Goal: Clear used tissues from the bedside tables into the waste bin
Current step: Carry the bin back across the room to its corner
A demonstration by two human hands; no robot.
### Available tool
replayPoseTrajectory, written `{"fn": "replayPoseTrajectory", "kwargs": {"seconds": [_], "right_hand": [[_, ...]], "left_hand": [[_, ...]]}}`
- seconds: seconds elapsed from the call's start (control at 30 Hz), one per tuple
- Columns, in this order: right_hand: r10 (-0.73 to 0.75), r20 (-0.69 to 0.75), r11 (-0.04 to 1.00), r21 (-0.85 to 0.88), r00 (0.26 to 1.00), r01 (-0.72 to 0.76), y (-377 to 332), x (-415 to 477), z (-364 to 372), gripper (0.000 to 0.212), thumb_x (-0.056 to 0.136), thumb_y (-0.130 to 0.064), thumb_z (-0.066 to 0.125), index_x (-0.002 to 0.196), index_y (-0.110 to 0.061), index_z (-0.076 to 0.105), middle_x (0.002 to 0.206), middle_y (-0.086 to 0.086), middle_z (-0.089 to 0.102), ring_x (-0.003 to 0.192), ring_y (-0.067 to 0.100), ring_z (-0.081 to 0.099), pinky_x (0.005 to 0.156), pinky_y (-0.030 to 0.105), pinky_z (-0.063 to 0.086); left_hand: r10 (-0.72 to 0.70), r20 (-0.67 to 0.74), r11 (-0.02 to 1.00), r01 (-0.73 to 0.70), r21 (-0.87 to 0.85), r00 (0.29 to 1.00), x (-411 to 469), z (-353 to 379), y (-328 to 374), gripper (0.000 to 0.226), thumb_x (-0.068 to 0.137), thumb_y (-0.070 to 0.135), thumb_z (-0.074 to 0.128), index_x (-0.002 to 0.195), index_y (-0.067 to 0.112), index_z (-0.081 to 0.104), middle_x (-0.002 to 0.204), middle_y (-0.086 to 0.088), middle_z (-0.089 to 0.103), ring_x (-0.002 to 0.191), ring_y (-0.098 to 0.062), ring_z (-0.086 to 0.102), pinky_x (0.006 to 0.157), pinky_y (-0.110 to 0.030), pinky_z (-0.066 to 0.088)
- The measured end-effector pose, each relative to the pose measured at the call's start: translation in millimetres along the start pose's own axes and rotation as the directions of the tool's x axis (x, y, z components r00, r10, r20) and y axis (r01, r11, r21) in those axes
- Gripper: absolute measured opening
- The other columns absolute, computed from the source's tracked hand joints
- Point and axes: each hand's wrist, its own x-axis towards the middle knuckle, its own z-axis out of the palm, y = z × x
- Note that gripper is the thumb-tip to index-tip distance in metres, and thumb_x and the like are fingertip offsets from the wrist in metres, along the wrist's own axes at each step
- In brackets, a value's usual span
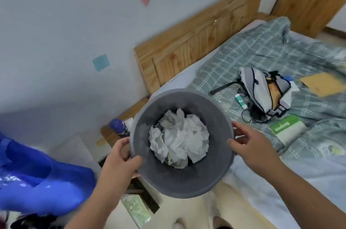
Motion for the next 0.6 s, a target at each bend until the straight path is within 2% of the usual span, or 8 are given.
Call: {"fn": "replayPoseTrajectory", "kwargs": {"seconds": [0.13, 0.2, 0.27, 0.33, 0.43, 0.53, 0.6], "right_hand": [[0.059, -0.142, 0.998, -0.028, 0.988, -0.064, 18, -70, -27, 0.052, 0.089, -0.009, 0.073, 0.119, -0.051, 0.064, 0.086, -0.025, 0.074, 0.069, 0.001, 0.071, 0.054, 0.008, 0.049], [0.110, -0.229, 0.994, -0.003, 0.967, -0.113, 33, -105, -49, 0.050, 0.089, -0.010, 0.073, 0.123, -0.047, 0.065, 0.085, -0.021, 0.075, 0.068, 0.002, 0.071, 0.055, 0.008, 0.049], [0.160, -0.315, 0.987, 0.035, 0.936, -0.157, 50, -144, -72, 0.048, 0.090, -0.011, 0.072, 0.124, -0.045, 0.066, 0.086, -0.024, 0.073, 0.068, 0.002, 0.071, 0.057, 0.007, 0.048], [0.203, -0.400, 0.979, 0.071, 0.894, -0.191, 70, -189, -93, 0.045, 0.089, -0.014, 0.071, 0.122, -0.045, 0.068, 0.088, -0.026, 0.073, 0.068, 0.002, 0.071, 0.058, 0.005, 0.046], [0.295, -0.519, 0.956, 0.166, 0.802, -0.244, 103, -264, -115, 0.047, 0.089, -0.018, 0.070, 0.117, -0.055, 0.067, 0.091, -0.023, 0.074, 0.071, 0.002, 0.072, 0.057, 0.004, 0.046], [0.418, -0.611, 0.908, 0.270, 0.672, -0.320, 139, -352, -134, 0.050, 0.088, -0.020, 0.070, 0.113, -0.063, 0.065, 0.092, -0.025, 0.075, 0.071, 0.001, 0.073, 0.050, 0.010, 0.047], [0.480, -0.664, 0.875, 0.322, 0.573, -0.361, 158, -414, -146, 0.050, 0.088, -0.023, 0.069, 0.111, -0.067, 0.062, 0.094, -0.028, 0.074, 0.072, -0.001, 0.073, 0.052, 0.014, 0.046]], "left_hand": [[0.018, 0.176, 0.996, -0.033, 0.077, 0.984, -12, 23, 7, 0.060, 0.059, 0.022, 0.080, 0.111, 0.049, 0.066, 0.109, 0.000, 0.084, 0.088, -0.028, 0.083, 0.068, -0.042, 0.068], [0.014, 0.271, 0.991, -0.050, 0.125, 0.962, -19, 48, 9, 0.069, 0.056, 0.026, 0.081, 0.119, 0.046, 0.062, 0.110, 0.003, 0.083, 0.090, -0.027, 0.083, 0.067, -0.040, 0.067], [0.022, 0.374, 0.978, -0.097, 0.183, 0.927, -29, 83, 11, 0.062, 0.062, 0.020, 0.079, 0.116, 0.046, 0.063, 0.108, 0.001, 0.084, 0.089, -0.027, 0.083, 0.065, -0.033, 0.066], [0.038, 0.469, 0.955, -0.170, 0.241, 0.882, -39, 124, 11, 0.055, 0.077, 0.004, 0.072, 0.117, 0.042, 0.064, 0.104, -0.005, 0.084, 0.087, -0.028, 0.082, 0.064, -0.032, 0.066], [0.004, 0.599, 0.903, -0.260, 0.342, 0.801, -65, 192, 4, 0.056, 0.089, -0.006, 0.064, 0.123, 0.038, 0.060, 0.101, -0.004, 0.085, 0.086, -0.025, 0.082, 0.064, -0.030, 0.066], [-0.069, 0.726, 0.847, -0.345, 0.405, 0.684, -110, 263, -15, 0.057, 0.089, -0.007, 0.062, 0.125, 0.037, 0.058, 0.103, -0.005, 0.085, 0.087, -0.026, 0.082, 0.066, -0.030, 0.066], [-0.123, 0.796, 0.816, -0.396, 0.421, 0.593, -150, 310, -32, 0.056, 0.088, -0.007, 0.062, 0.124, 0.036, 0.059, 0.102, -0.005, 0.085, 0.084, -0.025, 0.082, 0.064, -0.030, 0.066]]}}
